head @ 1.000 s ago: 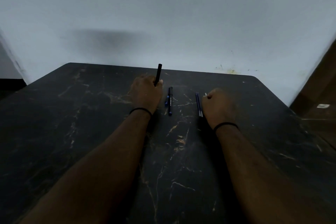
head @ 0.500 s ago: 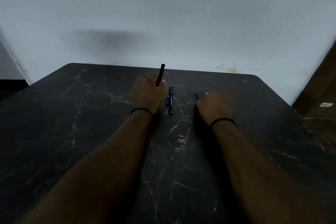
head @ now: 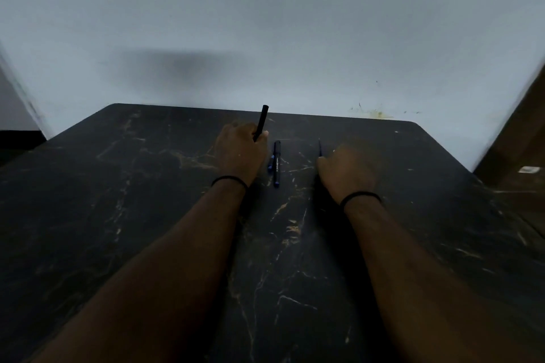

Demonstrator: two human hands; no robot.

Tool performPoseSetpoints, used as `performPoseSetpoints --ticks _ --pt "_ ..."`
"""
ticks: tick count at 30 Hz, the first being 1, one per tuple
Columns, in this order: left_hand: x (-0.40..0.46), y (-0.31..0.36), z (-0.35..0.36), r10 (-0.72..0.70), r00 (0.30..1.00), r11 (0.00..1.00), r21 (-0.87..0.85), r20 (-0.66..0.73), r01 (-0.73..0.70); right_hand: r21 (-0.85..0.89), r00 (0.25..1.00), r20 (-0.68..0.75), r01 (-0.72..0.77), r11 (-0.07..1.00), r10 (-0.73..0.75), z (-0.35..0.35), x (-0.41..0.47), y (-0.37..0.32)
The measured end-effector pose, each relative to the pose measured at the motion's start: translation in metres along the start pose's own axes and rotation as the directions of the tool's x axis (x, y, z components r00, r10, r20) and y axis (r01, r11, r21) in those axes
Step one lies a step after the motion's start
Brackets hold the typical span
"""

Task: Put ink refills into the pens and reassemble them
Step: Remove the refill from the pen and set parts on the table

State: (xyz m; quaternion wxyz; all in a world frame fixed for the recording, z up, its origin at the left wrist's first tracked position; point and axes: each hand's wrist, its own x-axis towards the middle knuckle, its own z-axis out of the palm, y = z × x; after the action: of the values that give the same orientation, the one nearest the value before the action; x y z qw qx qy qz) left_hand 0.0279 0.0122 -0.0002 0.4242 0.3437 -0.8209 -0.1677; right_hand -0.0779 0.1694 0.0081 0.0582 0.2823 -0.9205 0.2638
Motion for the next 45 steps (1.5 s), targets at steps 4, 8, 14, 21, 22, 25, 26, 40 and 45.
performPoseSetpoints --ticks 4,8,14,21,22,25,26,40,45 --pt "0.001 -0.001 0.001 0.002 1.000 1.000 0.009 0.000 -0.002 0.054 0.996 -0.080 0.039 0.998 -0.035 -0.001 0.002 -0.001" --pt "0.002 -0.002 0.003 0.013 1.000 1.000 0.016 -0.014 -0.012 0.252 0.957 -0.290 0.094 0.963 -0.018 -0.001 0.003 -0.002" --pt "0.001 -0.001 0.006 0.056 0.998 0.998 0.006 -0.008 -0.056 0.476 0.831 -0.556 0.307 0.824 0.012 0.007 0.002 -0.002" --pt "0.003 -0.003 0.009 0.095 0.995 0.996 -0.010 0.041 -0.094 0.516 0.729 -0.683 0.450 0.729 0.033 0.006 0.008 0.006" --pt "0.003 -0.003 0.010 0.101 0.994 0.995 -0.010 0.031 -0.100 0.511 0.715 -0.698 0.457 0.728 0.041 0.007 0.009 0.007" --pt "0.002 -0.002 0.012 0.114 0.994 0.993 -0.010 0.003 -0.114 0.529 0.706 -0.706 0.474 0.703 0.055 0.007 0.010 0.006" --pt "0.002 -0.002 0.012 0.118 0.993 0.993 -0.009 0.000 -0.118 0.542 0.711 -0.701 0.477 0.692 0.058 0.007 0.010 0.005" --pt "0.002 0.002 0.008 0.228 0.970 0.971 0.055 0.082 -0.233 0.545 0.744 -0.654 0.590 0.596 -0.137 0.012 -0.015 -0.027" --pt "0.001 0.002 0.009 0.254 0.962 0.967 -0.010 0.098 -0.255 0.568 0.766 -0.627 0.573 0.591 -0.140 0.015 -0.016 -0.028"
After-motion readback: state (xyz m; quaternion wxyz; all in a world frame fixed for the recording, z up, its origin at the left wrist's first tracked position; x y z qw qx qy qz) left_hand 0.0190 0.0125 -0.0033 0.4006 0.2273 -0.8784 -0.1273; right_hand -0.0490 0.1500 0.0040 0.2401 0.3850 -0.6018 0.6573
